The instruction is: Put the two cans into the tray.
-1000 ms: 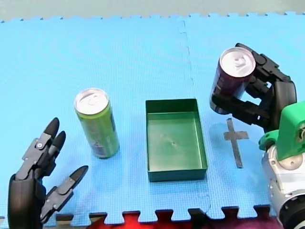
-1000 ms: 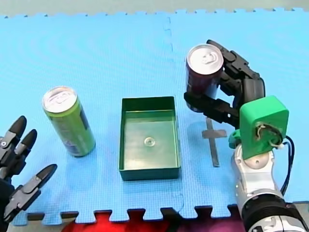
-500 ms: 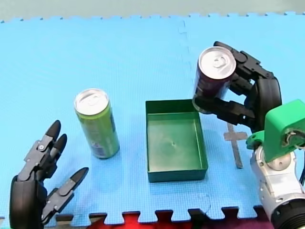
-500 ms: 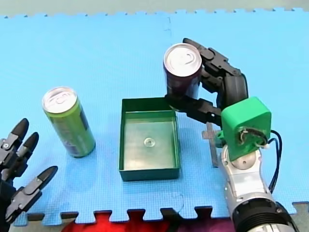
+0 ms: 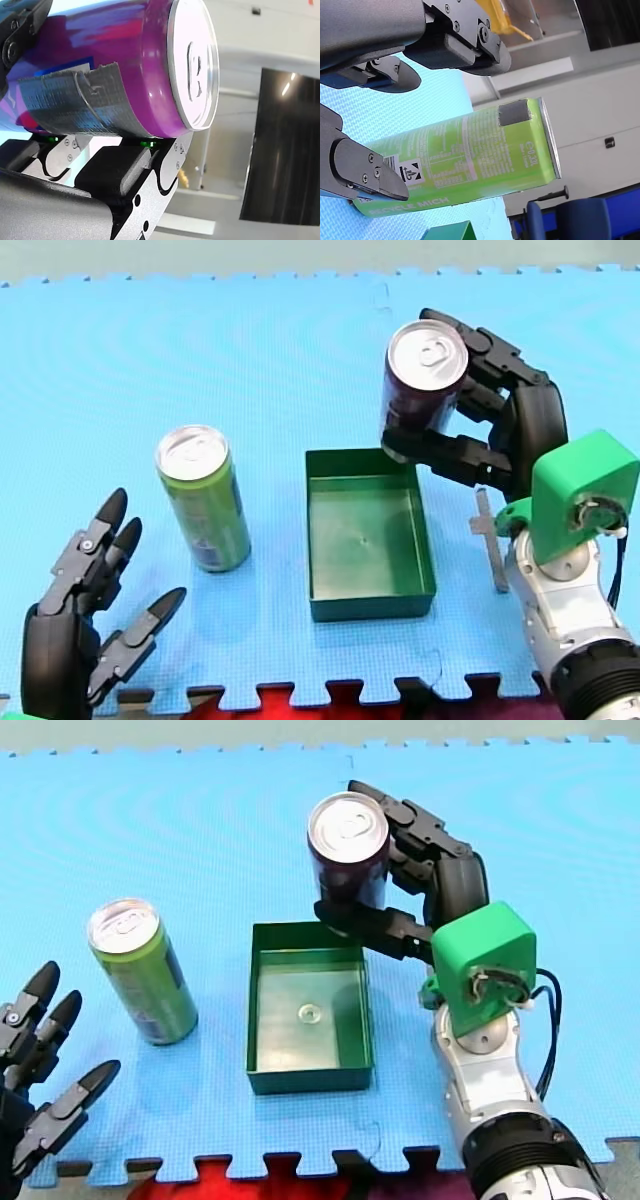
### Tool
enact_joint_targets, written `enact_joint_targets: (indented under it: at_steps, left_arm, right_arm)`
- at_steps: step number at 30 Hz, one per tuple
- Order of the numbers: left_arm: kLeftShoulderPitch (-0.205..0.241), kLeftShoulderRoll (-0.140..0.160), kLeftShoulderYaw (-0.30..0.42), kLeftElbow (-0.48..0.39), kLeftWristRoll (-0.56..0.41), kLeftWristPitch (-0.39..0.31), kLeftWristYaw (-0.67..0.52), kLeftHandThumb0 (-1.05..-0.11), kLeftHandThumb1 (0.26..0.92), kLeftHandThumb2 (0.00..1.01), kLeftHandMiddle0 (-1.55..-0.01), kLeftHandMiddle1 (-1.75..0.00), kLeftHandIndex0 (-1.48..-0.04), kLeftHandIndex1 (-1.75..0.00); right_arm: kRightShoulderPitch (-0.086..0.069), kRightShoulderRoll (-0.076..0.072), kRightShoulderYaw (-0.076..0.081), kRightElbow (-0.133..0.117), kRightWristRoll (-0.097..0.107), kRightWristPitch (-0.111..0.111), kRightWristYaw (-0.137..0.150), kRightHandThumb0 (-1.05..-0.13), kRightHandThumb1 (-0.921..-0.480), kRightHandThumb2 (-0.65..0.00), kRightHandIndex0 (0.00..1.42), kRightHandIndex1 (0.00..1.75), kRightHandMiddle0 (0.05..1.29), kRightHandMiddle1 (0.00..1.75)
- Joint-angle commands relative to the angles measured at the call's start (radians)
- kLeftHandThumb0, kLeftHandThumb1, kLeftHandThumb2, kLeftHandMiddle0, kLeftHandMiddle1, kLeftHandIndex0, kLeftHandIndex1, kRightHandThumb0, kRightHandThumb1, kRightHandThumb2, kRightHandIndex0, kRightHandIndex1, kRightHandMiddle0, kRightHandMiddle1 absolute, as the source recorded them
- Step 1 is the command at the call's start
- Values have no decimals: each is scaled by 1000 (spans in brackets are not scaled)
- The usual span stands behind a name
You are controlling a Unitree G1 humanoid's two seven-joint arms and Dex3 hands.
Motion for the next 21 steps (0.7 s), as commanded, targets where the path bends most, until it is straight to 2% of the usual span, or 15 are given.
enact_joint_targets:
  at_steps: [1, 6, 8, 13, 18, 21]
  left_arm:
    - [-6, 6, 3, 9, -3, -8, 2, -944, 845, 0, -433, 0, -375, 0]
    - [-7, 5, 2, 10, -8, -12, -1, -941, 842, 0, -430, 0, -372, 0]
    - [-8, 5, 3, 10, -10, -12, -2, -938, 842, 0, -430, 0, -371, 0]
    - [-9, 8, 3, 11, -11, -12, -1, -937, 842, 0, -429, 0, -370, 0]
    - [-6, 8, 3, 8, -7, -13, 2, -939, 844, 1, -428, 0, -369, 0]
    - [-4, 8, 2, 6, -7, -14, 1, -938, 845, 1, -428, 0, -369, 0]
  right_arm:
    - [-24, 6, 1, -8, 5, 12, -6, -410, -719, -1, 1312, 0, 1188, 0]
    - [-35, 23, 2, -31, 16, 72, -8, -416, -722, -1, 1313, 1, 1181, 0]
    - [-36, 28, 6, -38, 14, 89, -9, -416, -721, -1, 1314, 1, 1180, 0]
    - [-29, 44, 23, -53, 3, 131, -16, -425, -720, 0, 1313, 0, 1176, 0]
    - [-21, 57, 35, -41, 1, 160, -10, -434, -718, 0, 1314, 1, 1173, 0]
    - [-13, 61, 46, -50, -10, 188, -20, -439, -718, 0, 1314, 0, 1167, 0]
